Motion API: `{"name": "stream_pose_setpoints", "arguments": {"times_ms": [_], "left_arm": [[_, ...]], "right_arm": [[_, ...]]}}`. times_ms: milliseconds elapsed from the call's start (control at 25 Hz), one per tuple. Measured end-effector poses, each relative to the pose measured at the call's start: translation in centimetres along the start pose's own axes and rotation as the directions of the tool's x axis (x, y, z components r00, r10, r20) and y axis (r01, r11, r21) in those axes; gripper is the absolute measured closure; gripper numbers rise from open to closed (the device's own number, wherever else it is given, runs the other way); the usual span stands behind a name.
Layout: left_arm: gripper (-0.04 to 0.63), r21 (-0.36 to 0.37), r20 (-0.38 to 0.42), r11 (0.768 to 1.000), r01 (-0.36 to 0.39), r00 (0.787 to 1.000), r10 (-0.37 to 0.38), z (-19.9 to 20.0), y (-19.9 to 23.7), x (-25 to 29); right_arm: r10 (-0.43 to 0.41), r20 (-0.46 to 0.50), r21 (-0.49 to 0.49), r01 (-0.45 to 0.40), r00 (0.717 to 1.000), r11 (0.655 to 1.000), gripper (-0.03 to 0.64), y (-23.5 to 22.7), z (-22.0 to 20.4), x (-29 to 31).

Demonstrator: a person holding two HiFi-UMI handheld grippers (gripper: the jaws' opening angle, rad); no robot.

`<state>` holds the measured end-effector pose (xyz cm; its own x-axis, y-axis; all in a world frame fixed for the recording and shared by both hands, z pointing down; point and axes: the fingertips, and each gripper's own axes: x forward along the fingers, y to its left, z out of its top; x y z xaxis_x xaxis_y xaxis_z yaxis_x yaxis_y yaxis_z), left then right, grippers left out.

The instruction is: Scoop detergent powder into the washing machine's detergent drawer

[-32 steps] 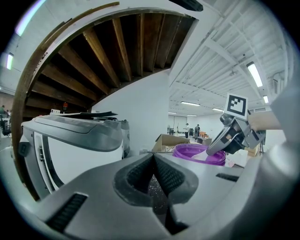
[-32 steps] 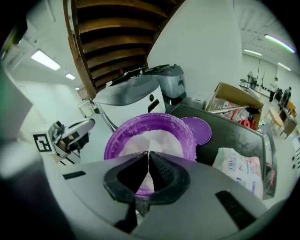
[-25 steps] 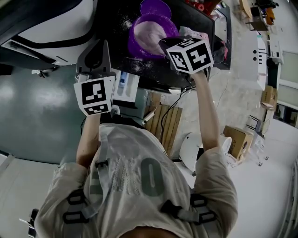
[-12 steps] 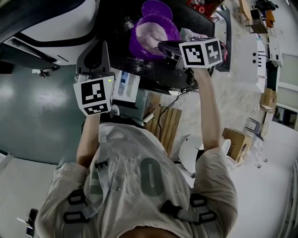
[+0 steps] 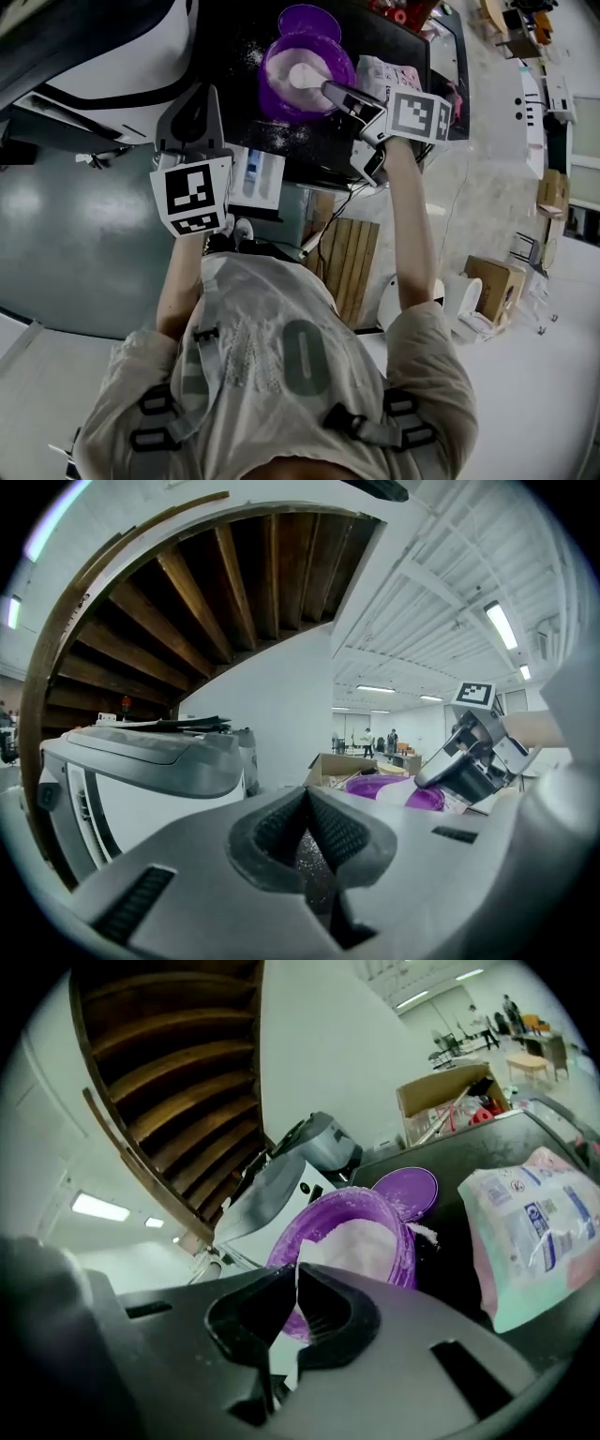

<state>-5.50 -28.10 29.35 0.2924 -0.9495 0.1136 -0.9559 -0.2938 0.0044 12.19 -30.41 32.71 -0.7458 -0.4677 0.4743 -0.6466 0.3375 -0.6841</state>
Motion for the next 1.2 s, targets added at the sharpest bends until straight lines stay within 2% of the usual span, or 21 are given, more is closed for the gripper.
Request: {"name": "stream_pose_setpoints", "arguments": {"times_ms": [120,200,280,440,600,720,800,880,1080,1200], "left_arm": [[0.575,0.025,0.01,1.0,0.017,1.0,-0.018,1.0,-0.6,-0.1],[0.575,0.043,0.017,0.999,0.031,0.999,-0.032,1.6,-1.1,-0.2],[0.575,0.056,0.024,0.997,0.043,0.999,-0.044,2.0,-1.6,-0.3],[0.575,0.074,0.025,0.995,0.068,0.997,-0.07,2.1,-2.6,-0.6],[0.575,0.086,0.034,0.992,0.09,0.995,-0.094,1.7,-3.8,-0.9],[0.575,0.101,0.036,0.988,0.12,0.992,-0.124,1.1,-4.7,-1.6],[0.575,0.108,0.049,0.984,0.141,0.988,-0.147,1.1,-5.4,-2.0],[0.575,0.103,0.067,0.982,0.156,0.984,-0.163,1.2,-5.7,-2.7],[0.575,0.095,0.103,0.982,0.162,0.98,-0.172,0.6,-6.2,-4.2],[0.575,0.086,0.091,0.983,0.162,0.981,-0.17,-0.9,-6.6,-5.3]], "right_arm": [[0.058,0.116,0.09,-0.069,0.992,0.994,0.606,0.4,0.1,-0.9],[0.065,0.177,0.119,-0.087,0.982,0.989,0.606,0.5,0.0,-1.7],[0.096,0.247,0.158,-0.138,0.964,0.978,0.606,0.8,-0.2,-2.4],[0.183,0.42,0.236,-0.302,0.889,0.924,0.606,1.7,-0.9,-3.6],[0.185,0.556,0.3,-0.403,0.81,0.864,0.606,2.0,-2.6,-4.7],[0.199,0.639,0.306,-0.482,0.743,0.821,0.606,2.4,-4.5,-5.5],[0.205,0.674,0.309,-0.523,0.71,0.795,0.606,2.4,-5.8,-6.0],[0.195,0.694,0.309,-0.531,0.693,0.789,0.606,2.3,-7.1,-6.5],[0.175,0.725,0.287,-0.523,0.666,0.802,0.607,1.8,-10.1,-7.0],[0.16,0.741,0.298,-0.533,0.652,0.792,0.607,1.7,-12.2,-6.9]]}}
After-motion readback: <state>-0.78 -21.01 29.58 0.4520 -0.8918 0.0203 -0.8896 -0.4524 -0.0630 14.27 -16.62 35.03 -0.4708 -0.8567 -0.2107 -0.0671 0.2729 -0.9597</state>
